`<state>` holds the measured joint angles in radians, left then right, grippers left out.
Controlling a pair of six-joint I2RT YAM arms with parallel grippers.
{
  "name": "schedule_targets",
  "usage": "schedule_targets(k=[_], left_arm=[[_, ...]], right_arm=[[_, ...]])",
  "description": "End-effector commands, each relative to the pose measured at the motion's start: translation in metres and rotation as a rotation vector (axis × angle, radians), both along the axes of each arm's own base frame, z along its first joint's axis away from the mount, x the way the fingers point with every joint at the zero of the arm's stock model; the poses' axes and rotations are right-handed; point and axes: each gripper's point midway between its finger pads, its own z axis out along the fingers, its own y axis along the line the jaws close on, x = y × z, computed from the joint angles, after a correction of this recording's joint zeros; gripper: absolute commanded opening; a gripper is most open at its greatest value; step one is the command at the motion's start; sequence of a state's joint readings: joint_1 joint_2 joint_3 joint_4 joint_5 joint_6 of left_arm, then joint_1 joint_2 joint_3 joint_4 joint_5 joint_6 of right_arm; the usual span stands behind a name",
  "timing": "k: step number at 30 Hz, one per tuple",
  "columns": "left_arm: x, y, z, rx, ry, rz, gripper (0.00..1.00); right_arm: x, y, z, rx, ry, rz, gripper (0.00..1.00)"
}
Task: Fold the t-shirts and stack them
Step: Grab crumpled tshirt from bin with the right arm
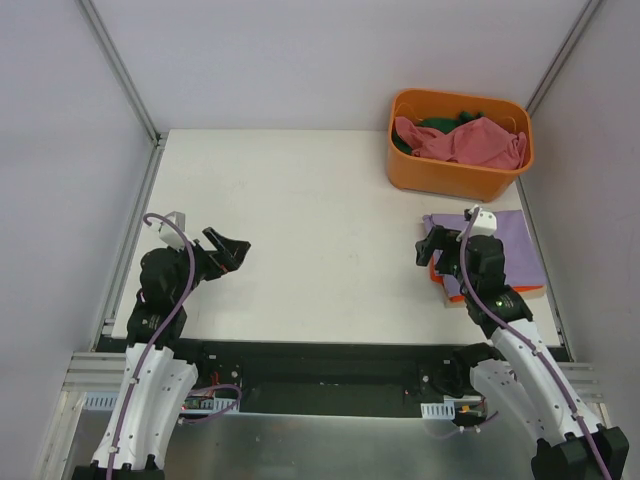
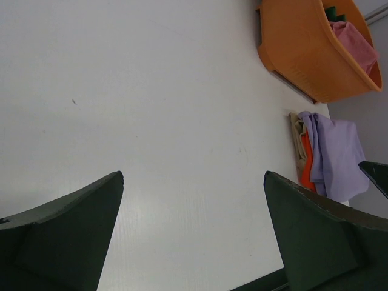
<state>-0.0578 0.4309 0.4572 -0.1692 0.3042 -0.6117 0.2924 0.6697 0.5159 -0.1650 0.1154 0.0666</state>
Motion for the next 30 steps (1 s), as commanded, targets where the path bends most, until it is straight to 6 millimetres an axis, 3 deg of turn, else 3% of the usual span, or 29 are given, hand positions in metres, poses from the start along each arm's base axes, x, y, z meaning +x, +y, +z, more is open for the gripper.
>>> schedule_targets(k=[1,10,16,23,30], left_arm=[[0.007,0.006,0.003,0.024,-0.033,0.026,0.99],[0.012,0.009,-0.005,0.026,0.011,0.051,0.99],[0.016,0.012,-0.012,0.033,0.043,0.07,0.99],[0.023,0.014,-0.021,0.055,0.089,0.078,0.99],[0.029,0.017,-0.029,0.071,0.126,0.09,0.99]], right_arm=[[0.015,0.001,0.04,0.012,-0.115,-0.005,0.96],[0.04,-0.001,0.072,-0.056,-0.081,-0.031,0.96],[0.074,-0.038,0.101,-0.192,0.048,-0.213,0.96],[0.145,-0.078,0.11,-0.309,0.149,-0.362,0.96],[0.229,-0.122,0.106,-0.38,0.235,-0.386,0.96]])
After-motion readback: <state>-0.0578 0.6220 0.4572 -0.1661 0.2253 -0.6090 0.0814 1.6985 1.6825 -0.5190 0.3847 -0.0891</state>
